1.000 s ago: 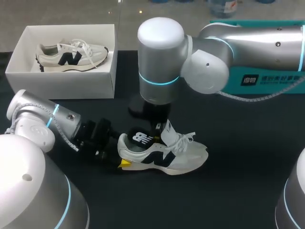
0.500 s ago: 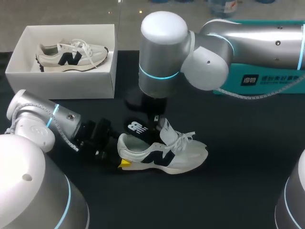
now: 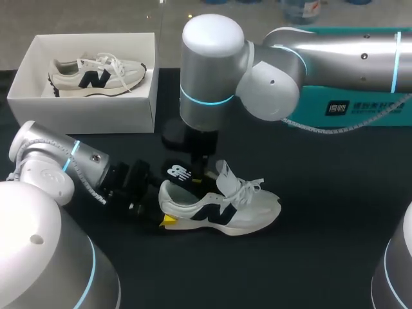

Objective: Take the shoe out of the shoebox, open the shoe tongue, remove and reinsert the insole, then place the shoe into the shoebox

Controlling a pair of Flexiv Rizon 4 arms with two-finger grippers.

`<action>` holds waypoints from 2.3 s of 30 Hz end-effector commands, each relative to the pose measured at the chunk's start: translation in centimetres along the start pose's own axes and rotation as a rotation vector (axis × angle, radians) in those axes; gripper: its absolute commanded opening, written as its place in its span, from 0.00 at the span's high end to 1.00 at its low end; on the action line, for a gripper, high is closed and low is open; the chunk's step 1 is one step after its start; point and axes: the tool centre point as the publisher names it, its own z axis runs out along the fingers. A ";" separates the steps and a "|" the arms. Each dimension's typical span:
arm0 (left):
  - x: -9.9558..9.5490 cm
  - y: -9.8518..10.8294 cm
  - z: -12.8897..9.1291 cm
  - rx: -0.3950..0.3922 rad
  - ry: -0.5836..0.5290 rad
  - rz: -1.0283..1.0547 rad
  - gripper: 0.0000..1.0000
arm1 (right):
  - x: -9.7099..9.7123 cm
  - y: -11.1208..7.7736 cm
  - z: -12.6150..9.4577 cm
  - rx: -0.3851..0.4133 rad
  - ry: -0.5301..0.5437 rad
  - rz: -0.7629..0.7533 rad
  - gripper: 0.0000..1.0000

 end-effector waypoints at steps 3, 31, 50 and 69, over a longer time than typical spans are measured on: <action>-0.1 0.2 0.3 -0.003 0.002 0.000 1.00 | 0.5 -0.3 -0.6 -0.006 -0.015 -0.001 0.00; -0.1 0.2 0.3 -0.003 0.002 0.000 1.00 | -1.0 0.2 1.0 -0.183 0.139 -0.100 0.60; -0.1 0.2 0.3 -0.003 0.002 0.000 1.00 | -1.8 1.6 -0.6 -0.186 0.129 -0.137 1.00; -0.1 0.2 0.3 -0.003 0.002 0.000 1.00 | -0.9 1.7 0.0 -0.228 0.137 -0.165 0.54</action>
